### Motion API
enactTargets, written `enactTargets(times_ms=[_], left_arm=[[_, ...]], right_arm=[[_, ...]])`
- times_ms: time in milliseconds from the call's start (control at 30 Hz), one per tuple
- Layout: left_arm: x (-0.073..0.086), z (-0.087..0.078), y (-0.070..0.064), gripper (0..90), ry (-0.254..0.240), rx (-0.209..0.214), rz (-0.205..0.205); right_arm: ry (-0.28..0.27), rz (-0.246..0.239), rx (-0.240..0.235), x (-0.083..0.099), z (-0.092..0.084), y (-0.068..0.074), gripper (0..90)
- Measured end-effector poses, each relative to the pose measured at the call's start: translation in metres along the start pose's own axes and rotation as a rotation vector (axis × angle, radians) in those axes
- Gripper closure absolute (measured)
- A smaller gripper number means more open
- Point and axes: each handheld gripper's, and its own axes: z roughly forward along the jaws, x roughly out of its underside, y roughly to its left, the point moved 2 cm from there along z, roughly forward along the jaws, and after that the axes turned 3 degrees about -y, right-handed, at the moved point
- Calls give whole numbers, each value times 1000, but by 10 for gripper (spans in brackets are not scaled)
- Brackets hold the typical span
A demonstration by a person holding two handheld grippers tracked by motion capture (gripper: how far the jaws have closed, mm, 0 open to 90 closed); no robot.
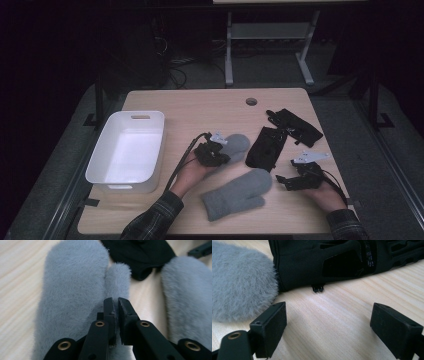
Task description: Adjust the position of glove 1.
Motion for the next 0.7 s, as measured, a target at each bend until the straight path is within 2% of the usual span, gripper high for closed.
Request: enactTargets(times_ms=[67,100,133,267,333,367,433,500,700], left_arm=[[-1,-2,-1,813,-14,11,-2],[-2,-4,-1,772,-12,12,6],[-4,-6,0,679,-19,-2,19],[-9,-14,7,612,-56,-21,5],[-12,-16,14,582,-63,-41,24],[-13,-16,17,566,-64,-43,21],[-14,-12,26,515,-64,-44,7],[-13,-7,31,486,-59,-52,16],[-5,6,35,477,-8,-57,22]], right_arm=[[0,0,0,0,0,0,136],[0,0,0,0,0,0,136],[0,-1,-1,0,0,0,136],[1,-3,-3,0,0,0,136],[0,-4,-2,0,0,0,136],[0,-4,-2,0,0,0,136],[0,-2,-3,0,0,0,136],[0,-1,-3,0,0,1,136],[-1,-3,-4,0,0,1,137]])
